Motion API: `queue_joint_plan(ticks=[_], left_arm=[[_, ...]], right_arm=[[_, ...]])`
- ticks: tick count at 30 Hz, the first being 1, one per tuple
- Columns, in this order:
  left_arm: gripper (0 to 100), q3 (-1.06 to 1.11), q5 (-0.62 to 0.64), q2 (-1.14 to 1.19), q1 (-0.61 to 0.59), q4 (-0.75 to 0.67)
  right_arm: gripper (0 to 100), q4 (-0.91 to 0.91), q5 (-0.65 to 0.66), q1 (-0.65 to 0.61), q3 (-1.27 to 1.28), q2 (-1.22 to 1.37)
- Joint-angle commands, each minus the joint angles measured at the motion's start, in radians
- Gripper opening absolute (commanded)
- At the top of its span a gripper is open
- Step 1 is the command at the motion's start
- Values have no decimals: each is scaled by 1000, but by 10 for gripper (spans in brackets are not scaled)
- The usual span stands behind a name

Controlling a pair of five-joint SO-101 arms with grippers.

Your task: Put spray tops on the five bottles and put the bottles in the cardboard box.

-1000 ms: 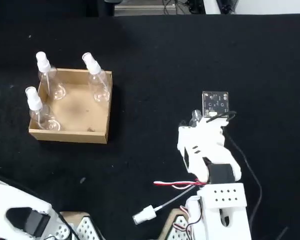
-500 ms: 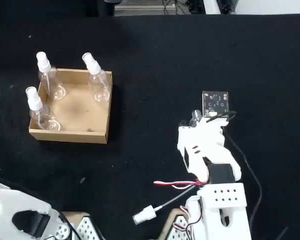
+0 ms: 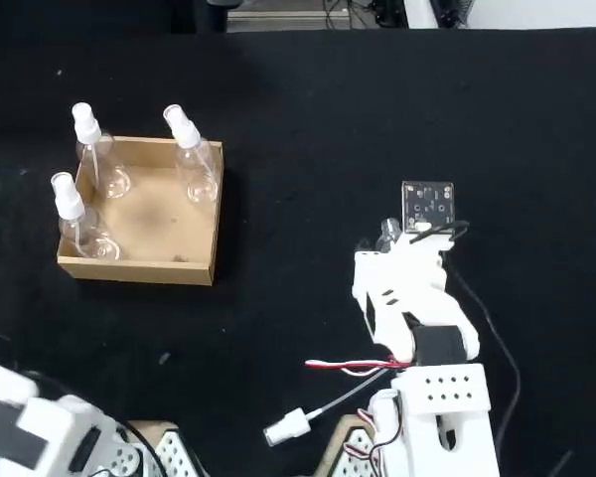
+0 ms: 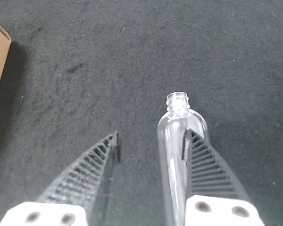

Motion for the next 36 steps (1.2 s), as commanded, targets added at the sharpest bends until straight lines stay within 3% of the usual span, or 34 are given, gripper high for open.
queue_joint_plan(ticks=[1,5,8,15,17,21,23,32,36], left_arm=[[425,4,-9,-180,15,244],[425,12,-12,-328,-13,402],[425,53,-12,-400,-58,443],[425,203,-21,-522,-25,488],[424,151,-75,-531,-5,620],[424,-73,-137,-537,19,1023],[424,-154,-138,-537,18,1105],[424,-58,-195,-525,-8,783],[424,-64,-196,-523,2,769]], right_arm=[[194,-25,3,-11,-12,-15],[194,-25,3,-11,-10,-15],[194,-25,3,-11,-12,-15],[194,-26,3,-11,-7,-15],[194,-26,3,-11,-7,-15],[194,-26,3,-12,-8,-15],[194,-26,3,-12,-8,-15],[194,-26,3,-12,-8,-15],[194,-26,3,-12,-7,-15]])
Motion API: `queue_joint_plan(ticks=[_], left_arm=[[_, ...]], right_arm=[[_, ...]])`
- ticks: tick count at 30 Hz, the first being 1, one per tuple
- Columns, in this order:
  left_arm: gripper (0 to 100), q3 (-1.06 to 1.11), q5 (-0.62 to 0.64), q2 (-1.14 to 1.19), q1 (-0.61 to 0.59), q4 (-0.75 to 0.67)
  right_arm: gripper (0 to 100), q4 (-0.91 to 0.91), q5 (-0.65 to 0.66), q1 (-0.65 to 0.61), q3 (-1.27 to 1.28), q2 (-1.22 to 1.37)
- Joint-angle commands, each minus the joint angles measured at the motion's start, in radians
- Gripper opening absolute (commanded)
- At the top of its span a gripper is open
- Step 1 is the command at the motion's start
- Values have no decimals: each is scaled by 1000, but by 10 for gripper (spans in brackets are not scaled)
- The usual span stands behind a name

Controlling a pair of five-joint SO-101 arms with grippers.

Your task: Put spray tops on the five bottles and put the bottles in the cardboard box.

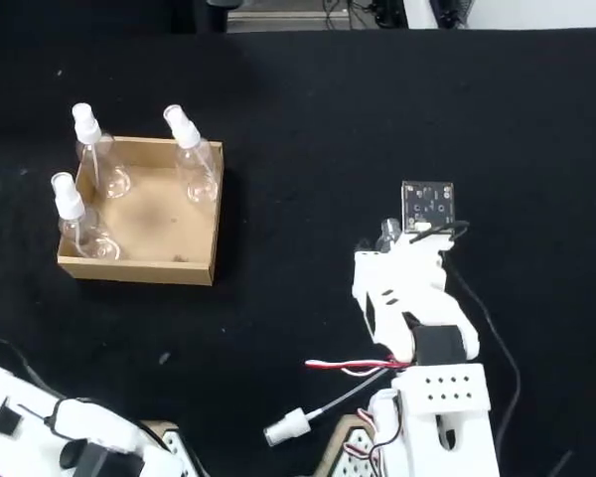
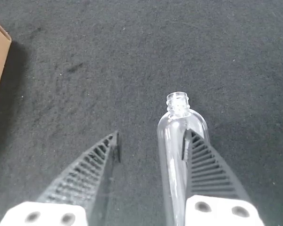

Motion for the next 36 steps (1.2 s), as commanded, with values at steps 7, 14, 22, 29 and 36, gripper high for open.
queue_joint_plan(ticks=[7,14,22,29,36], left_arm=[[424,-237,-14,247,-1,-2],[424,-297,-17,535,-44,-275],[424,-355,-8,724,-7,-387],[424,-423,-6,792,8,-387],[423,-475,-6,865,35,-388]], right_arm=[[194,-25,3,-11,-5,-15],[194,-25,3,-11,-5,-15],[194,-25,3,-11,-5,-15],[194,-25,3,-11,-5,-13],[194,-25,3,-8,-4,-13]])
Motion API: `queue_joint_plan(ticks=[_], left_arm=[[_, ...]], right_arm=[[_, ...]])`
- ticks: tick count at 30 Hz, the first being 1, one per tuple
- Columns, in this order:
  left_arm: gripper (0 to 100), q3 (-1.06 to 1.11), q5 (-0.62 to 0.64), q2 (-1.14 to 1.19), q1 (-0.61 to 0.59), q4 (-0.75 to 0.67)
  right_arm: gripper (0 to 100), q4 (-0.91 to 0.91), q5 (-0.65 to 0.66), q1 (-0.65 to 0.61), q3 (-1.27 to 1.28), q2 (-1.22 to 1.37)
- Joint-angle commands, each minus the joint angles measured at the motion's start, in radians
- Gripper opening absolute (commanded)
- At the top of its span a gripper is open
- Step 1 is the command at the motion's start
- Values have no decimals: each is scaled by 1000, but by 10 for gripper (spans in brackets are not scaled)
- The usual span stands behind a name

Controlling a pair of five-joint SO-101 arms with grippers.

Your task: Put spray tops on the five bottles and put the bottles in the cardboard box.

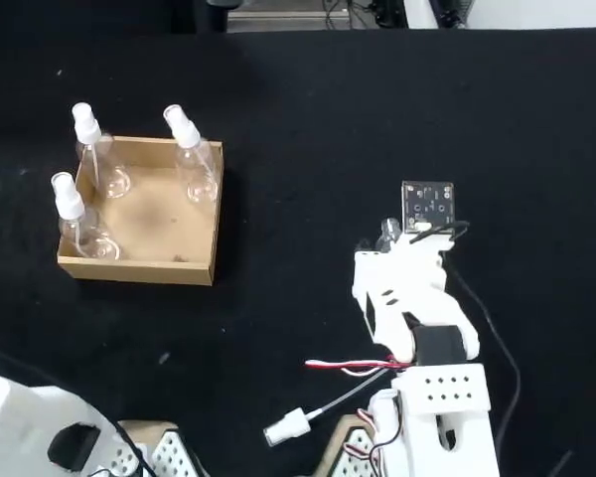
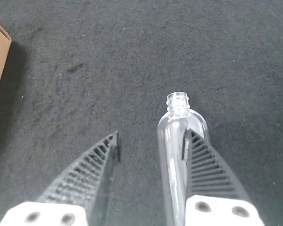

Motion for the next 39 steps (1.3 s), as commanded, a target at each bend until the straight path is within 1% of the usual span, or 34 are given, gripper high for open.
queue_joint_plan(ticks=[1,3,8,11,29,32,37,39], left_arm=[[423,-68,-2,3,16,-25],[409,-74,-2,6,13,-25],[309,-93,-6,15,10,-20],[277,-79,-3,15,19,-18],[276,-47,-11,20,39,-17],[276,-62,-12,58,39,-20],[271,-101,-58,155,30,-26],[271,-104,-58,167,27,-66]], right_arm=[[194,-25,3,-8,-4,-13],[194,-25,3,-8,-4,-13],[194,-25,3,-8,-4,-13],[194,-25,3,-6,-4,-13],[194,-23,3,-6,-4,-13],[194,-23,3,-6,-4,-13],[194,-23,3,-6,-4,-13],[194,-23,3,-6,-4,-13]])
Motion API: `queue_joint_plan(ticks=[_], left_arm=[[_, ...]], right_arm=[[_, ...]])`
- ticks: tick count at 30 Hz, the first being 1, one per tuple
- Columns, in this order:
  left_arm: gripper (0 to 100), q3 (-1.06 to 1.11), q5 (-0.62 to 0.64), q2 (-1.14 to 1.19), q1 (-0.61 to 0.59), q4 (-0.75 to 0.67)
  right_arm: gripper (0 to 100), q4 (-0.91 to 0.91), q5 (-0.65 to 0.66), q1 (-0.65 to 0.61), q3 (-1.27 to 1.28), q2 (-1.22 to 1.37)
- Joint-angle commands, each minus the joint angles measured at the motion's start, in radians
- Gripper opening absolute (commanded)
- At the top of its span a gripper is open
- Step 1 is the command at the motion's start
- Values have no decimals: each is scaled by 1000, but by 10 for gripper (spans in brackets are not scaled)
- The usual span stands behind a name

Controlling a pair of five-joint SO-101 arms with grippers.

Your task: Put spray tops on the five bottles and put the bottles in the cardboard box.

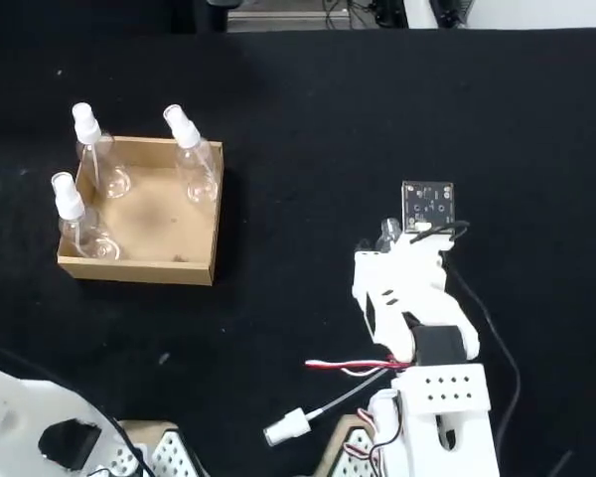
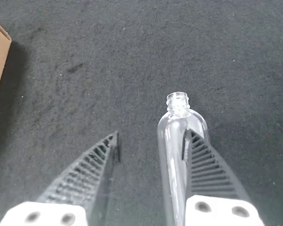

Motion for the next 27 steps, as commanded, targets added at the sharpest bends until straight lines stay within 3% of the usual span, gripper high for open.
queue_joint_plan(ticks=[1,6,20,22,25,26,27], left_arm=[[271,-44,-15,0,2,-87],[275,-15,-15,-2,2,-210],[270,-22,-15,-2,13,-212],[233,-13,-14,0,15,-212],[45,-2,-5,0,15,-213],[16,-2,15,-2,12,-213],[52,2,35,-2,7,-213]], right_arm=[[194,-23,3,-6,-4,-13],[194,-25,3,-6,-4,-13],[194,-23,3,-6,-4,-13],[194,-23,3,-6,-4,-13],[194,-23,3,-6,-4,-13],[194,-25,3,-6,-4,-13],[194,-25,3,-6,-4,-13]])
